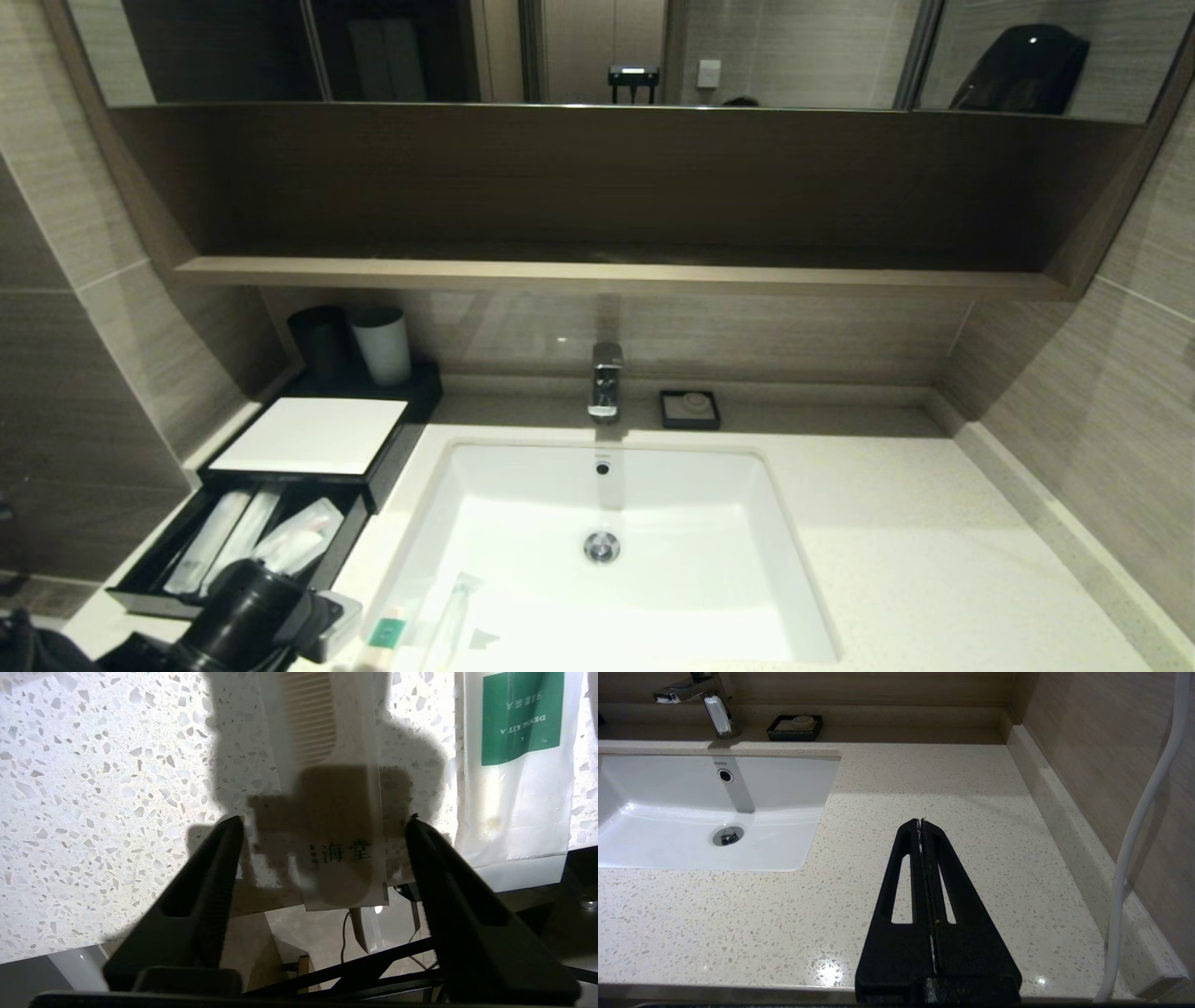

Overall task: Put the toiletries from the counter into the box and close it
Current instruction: Pick up the bathroom toiletry

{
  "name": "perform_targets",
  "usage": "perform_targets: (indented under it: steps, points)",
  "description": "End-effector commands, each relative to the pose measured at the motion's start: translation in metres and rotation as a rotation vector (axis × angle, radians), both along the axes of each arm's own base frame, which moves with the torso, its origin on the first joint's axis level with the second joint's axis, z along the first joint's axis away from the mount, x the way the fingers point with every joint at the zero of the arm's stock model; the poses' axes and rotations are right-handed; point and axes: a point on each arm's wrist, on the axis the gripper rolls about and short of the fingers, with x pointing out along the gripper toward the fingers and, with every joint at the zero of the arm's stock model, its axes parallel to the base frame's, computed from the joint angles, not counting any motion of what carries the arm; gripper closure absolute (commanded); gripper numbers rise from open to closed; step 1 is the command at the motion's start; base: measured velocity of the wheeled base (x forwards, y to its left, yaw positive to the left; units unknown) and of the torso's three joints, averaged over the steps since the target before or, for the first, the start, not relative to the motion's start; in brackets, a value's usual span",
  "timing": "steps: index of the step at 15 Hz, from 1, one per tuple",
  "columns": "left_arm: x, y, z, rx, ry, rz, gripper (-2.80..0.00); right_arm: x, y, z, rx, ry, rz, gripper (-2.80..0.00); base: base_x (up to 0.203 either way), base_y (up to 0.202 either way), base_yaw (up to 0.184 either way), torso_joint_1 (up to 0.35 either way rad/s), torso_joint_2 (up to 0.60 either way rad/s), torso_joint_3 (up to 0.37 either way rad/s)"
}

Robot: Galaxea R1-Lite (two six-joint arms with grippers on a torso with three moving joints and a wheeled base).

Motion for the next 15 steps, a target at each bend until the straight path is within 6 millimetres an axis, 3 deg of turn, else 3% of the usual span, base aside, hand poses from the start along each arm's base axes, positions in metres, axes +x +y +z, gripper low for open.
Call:
perform_targets:
  steps: [1,15]
  points:
    - [0.0003,-0.0001,0.0001,0.000,-0.003,0.001,0.00,0.0000,0.0000,-0.0002,0.000,0.000,0.001,0.00,0.000,0.000,0.000,0.000,0.00,0.000]
    - [-0.0010,0.0005,0.0022,-0.003,-0.015,0.001,0.00,0.0001,0.0000,-0.0002,0.001,0.001,0.001,0.00,0.000,0.000,0.000,0.000,0.00,0.000]
